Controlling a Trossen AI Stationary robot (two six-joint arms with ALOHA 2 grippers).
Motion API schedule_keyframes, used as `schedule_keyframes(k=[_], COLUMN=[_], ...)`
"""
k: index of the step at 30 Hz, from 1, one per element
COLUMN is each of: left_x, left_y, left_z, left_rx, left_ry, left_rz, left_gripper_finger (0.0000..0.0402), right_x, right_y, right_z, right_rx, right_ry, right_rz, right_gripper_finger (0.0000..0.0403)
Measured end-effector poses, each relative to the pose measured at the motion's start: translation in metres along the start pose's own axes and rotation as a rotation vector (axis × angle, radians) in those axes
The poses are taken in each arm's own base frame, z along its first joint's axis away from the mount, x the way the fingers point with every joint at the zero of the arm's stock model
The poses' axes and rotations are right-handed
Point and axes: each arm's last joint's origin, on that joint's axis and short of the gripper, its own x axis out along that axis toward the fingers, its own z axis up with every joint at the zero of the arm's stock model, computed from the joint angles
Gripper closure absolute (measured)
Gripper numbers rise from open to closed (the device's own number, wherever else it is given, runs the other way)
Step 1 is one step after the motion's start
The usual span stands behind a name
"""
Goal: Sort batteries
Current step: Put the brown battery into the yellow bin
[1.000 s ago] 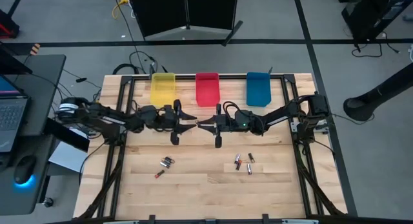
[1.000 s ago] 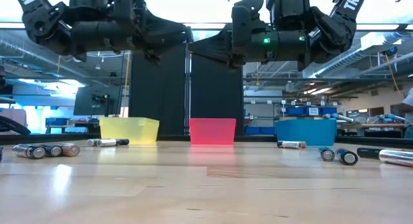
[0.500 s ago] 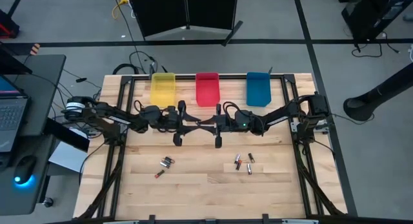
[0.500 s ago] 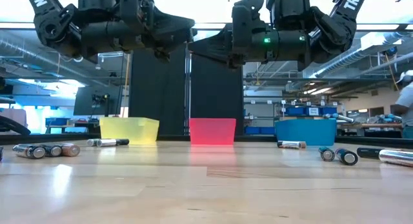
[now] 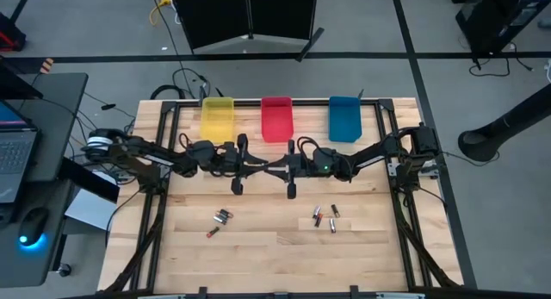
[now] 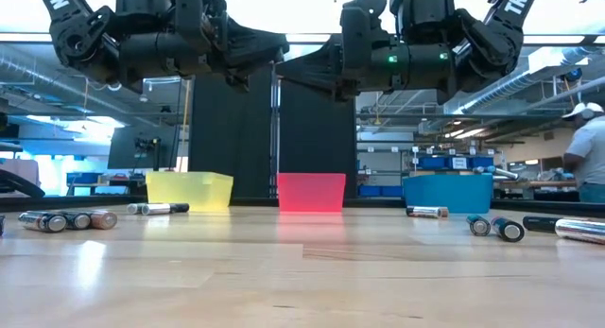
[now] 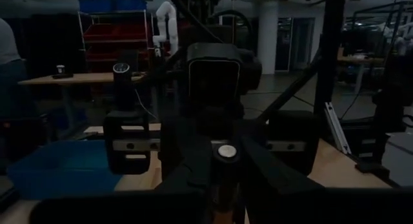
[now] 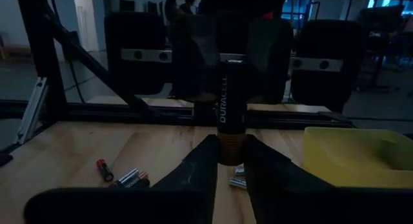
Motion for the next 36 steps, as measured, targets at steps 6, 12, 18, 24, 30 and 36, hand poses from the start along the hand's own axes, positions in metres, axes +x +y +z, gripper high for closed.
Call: schedule_keyframes(k=[6,12,18,24,30,36], left_x=[0.0,0.007,0.006,-0.013,-0.046,-0.077], left_y=[0.003,0.005,0.017,0.046,0.095,0.148], left_z=[0.013,0.037,0.073,0.102,0.113,0.091], left_rx=[0.036,0.103,0.144,0.058,-0.044,-0.115], left_ry=[0.005,0.065,0.267,0.644,0.884,1.066], left_rz=[0.016,0.009,0.115,0.318,0.562,0.726], left_gripper_finger=[0.0347,0.0347,0.0347,0.0347,0.0347,0.0347], right_x=[0.0,-0.001,-0.006,-0.023,-0.036,-0.039], right_y=[-0.002,-0.003,-0.004,-0.007,-0.007,-0.007], right_z=[0.001,0.003,0.01,0.017,0.022,0.016], right_rx=[-0.029,-0.052,-0.103,-0.121,-0.107,-0.105], right_ry=[-0.004,0.0,0.084,0.299,0.416,0.488], right_rz=[-0.057,-0.068,-0.082,-0.147,-0.161,-0.156], right_gripper_finger=[0.0261,0.0219,0.0211,0.0279,0.0388,0.0377])
